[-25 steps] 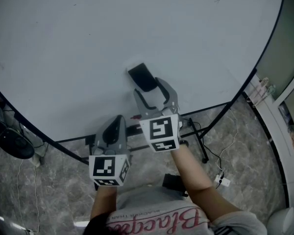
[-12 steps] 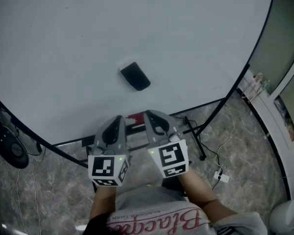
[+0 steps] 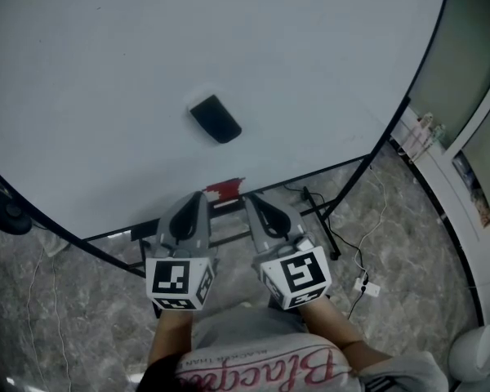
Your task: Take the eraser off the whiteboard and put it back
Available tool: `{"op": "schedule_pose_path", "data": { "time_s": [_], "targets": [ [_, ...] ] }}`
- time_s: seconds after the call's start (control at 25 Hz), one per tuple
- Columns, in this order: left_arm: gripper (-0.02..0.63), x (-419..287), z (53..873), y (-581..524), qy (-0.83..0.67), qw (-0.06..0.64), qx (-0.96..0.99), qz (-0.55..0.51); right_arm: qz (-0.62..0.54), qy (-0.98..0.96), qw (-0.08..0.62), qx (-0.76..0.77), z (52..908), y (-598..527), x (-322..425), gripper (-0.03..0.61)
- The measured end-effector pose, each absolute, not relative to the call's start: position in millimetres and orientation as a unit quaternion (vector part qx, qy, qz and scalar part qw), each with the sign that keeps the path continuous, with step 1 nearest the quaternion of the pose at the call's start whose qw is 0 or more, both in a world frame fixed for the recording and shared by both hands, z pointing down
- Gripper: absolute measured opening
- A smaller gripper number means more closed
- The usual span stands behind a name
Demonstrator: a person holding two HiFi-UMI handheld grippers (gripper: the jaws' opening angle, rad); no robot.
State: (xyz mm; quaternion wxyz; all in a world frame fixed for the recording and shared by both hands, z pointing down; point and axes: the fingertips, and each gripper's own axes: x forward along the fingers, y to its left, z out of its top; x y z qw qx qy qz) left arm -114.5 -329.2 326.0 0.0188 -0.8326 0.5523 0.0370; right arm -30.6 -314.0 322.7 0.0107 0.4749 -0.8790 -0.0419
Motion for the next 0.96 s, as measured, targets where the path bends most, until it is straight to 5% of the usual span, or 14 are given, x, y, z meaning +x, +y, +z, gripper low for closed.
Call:
{"op": "schedule_pose_path", "data": {
  "time_s": [0.96],
  "targets": [
    [0.0,-107.9,325.2,-326.5,0.556,0.02,-0.83,0.033,0.002,-0.887,0.026,0.461,334.9,-323.7,-22.7,0.0]
  ]
}}
